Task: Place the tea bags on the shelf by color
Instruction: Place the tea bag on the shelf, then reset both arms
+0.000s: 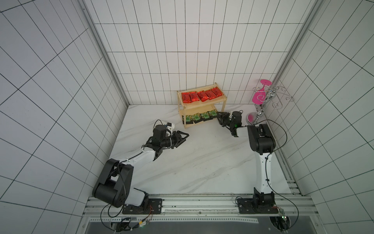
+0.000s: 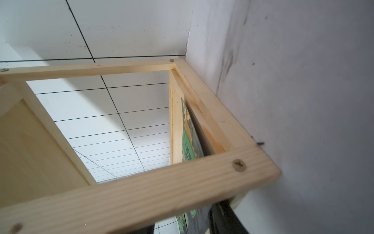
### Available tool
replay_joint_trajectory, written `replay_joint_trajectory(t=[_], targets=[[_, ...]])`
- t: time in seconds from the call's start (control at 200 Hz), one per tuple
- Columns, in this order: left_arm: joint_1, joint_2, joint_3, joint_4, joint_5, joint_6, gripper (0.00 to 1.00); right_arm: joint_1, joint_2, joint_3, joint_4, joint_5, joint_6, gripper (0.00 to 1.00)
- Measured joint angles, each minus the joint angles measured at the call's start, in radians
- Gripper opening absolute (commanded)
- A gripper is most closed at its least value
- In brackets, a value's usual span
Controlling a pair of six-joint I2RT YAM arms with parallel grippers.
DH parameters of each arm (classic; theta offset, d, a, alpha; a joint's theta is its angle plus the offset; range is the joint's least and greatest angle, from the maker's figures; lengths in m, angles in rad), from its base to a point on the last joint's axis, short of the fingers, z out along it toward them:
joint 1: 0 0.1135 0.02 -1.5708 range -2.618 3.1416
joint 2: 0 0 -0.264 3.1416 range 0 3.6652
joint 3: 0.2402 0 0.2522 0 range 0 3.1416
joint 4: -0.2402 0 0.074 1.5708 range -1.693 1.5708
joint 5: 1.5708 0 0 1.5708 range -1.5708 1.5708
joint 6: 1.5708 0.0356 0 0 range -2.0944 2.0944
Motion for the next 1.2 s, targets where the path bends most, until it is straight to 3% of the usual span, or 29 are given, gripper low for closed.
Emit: replay_joint_trajectory(t=[0.315, 0.775, 0.855, 1.014, 1.204], targets=[[0.001, -0.008, -0.002, 0.001, 0.0, -0.001, 0.52, -0.005, -0.064, 0.069, -0.303, 0.005, -0.068, 0.59], [0.007, -0.066, 0.001, -0.067, -0.006, 0.02, 0.52, 0.005, -0.153, 0.056, -0.564, 0.017, -0.166, 0.63], [0.018, -0.13, 0.012, -0.167, -0.037, 0.063, 0.53, 0.019, -0.266, -0.033, -0.622, 0.026, -0.231, 0.66], [0.025, -0.309, 0.092, -0.406, -0.171, 0.19, 0.56, 0.11, -0.592, -0.178, -0.809, 0.148, -0.522, 0.72], [0.015, -0.531, 0.202, -0.606, -0.4, 0.341, 0.98, 0.162, -1.081, -0.472, -0.855, 0.356, -0.785, 0.78]])
